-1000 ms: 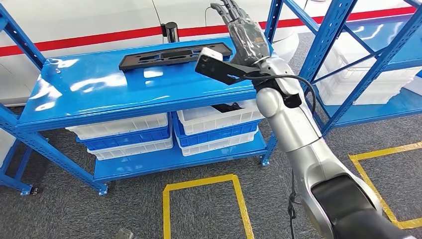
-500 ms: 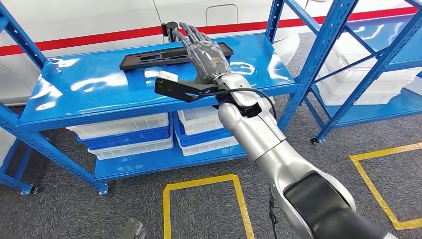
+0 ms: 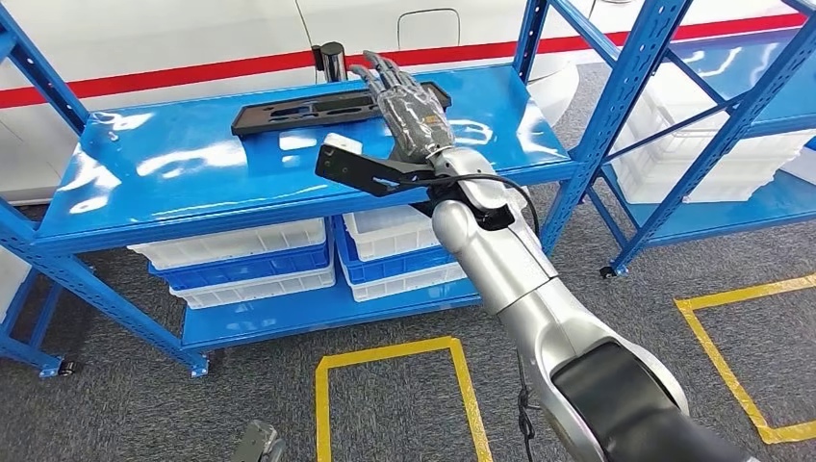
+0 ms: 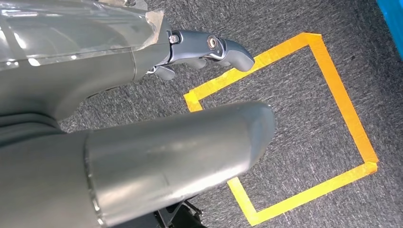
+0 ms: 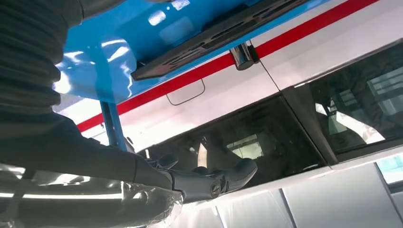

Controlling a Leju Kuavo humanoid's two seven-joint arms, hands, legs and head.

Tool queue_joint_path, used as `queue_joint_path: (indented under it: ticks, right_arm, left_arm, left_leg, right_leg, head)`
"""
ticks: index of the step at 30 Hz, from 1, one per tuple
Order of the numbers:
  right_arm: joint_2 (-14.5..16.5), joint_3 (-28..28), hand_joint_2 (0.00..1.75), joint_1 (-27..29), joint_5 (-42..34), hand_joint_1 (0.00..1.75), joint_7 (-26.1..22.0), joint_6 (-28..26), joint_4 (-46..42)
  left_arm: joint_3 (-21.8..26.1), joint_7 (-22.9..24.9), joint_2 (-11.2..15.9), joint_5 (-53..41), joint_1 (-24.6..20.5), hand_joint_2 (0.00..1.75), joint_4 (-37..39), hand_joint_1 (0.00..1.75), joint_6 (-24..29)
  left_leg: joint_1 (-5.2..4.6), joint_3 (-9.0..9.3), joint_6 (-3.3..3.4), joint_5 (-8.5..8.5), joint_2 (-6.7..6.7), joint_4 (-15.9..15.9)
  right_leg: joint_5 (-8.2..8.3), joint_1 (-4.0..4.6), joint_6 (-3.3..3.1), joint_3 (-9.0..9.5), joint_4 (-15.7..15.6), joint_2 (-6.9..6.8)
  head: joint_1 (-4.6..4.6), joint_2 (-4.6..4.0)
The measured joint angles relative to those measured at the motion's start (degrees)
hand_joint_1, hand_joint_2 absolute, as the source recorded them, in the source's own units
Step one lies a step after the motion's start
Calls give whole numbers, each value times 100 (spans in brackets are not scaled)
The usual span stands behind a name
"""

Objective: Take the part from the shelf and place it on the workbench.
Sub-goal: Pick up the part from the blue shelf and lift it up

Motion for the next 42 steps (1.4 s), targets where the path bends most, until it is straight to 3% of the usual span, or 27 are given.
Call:
queue_joint_path:
  ticks: [21,24,26,28,30,32,33,34,36,38,42]
  right_arm:
    - [-53,-187,175,-1,-246,0,-105,189,-169]
    - [-53,-185,175,-22,-254,0,-109,182,-169]
    - [-55,-185,175,-58,-264,0,-122,173,-174]
    - [-66,-188,175,-116,-282,0,-136,159,-179]
    - [-84,-187,175,-149,-301,0,-151,143,-170]
    - [-113,-187,175,-141,-322,0,-171,113,-143]
    - [-129,-188,175,-139,-333,0,-186,91,-128]
    - [-141,-188,175,-140,-341,0,-203,69,-113]
    - [-156,-185,175,-152,-350,0,-238,30,-80]
    - [-155,-176,175,-161,-353,0,-259,-6,-41]
    - [-116,-165,175,-199,-362,0,-301,-93,19]
  left_arm:
    - [153,-147,81,13,2,0,0,0,-83]
    - [164,-158,87,13,0,0,0,0,-92]
    - [167,-167,84,13,-4,0,-5,0,-95]
    - [169,-175,78,13,-14,0,-11,0,-99]
    - [170,-180,76,10,-21,0,-11,0,-104]
    - [170,-181,75,-1,-21,0,-11,0,-107]
    - [170,-182,75,-11,-21,0,-11,0,-109]
    - [170,-184,75,-22,-23,0,-11,0,-109]
    - [173,-191,78,-39,-33,0,-11,0,-109]
    - [182,-200,82,-42,-50,0,-11,0,-109]
    - [243,-236,106,-41,-83,0,-19,0,-109]
  left_leg:
    - [-10,-44,11,-7,-3,57]
    - [-10,-79,44,-9,-4,74]
    - [27,-47,104,31,0,-9]
    - [69,2,162,79,13,-105]
    - [74,8,182,82,22,-121]
    - [76,16,174,63,9,-118]
    - [82,32,160,46,-4,-114]
    - [88,58,138,21,-15,-110]
    - [84,93,73,-56,-29,-83]
    - [66,87,12,-119,-33,-59]
    - [108,32,-120,-242,23,71]
  right_leg:
    - [21,-55,32,-22,-4,0]
    - [40,-69,64,-36,-25,0]
    - [30,-46,88,-66,-7,-4]
    - [-104,-15,64,-295,374,-8]
    - [-338,-7,24,-778,1185,-7]
    - [-382,-3,49,-1164,1699,-8]
    - [-254,-5,90,-1194,1610,-8]
    - [-48,-12,141,-1116,1300,-9]
    - [387,-30,206,-818,459,-7]
    - [546,-25,127,-661,47,-2]
    - [481,-30,-115,-594,13,5]
  head:
    - [0,0]
    - [-1,0]
    - [2,0]
    - [8,0]
    - [10,0]
    - [10,0]
    - [9,0]
    - [11,0]
    - [11,0]
    - [-1,0]
    - [-24,0]
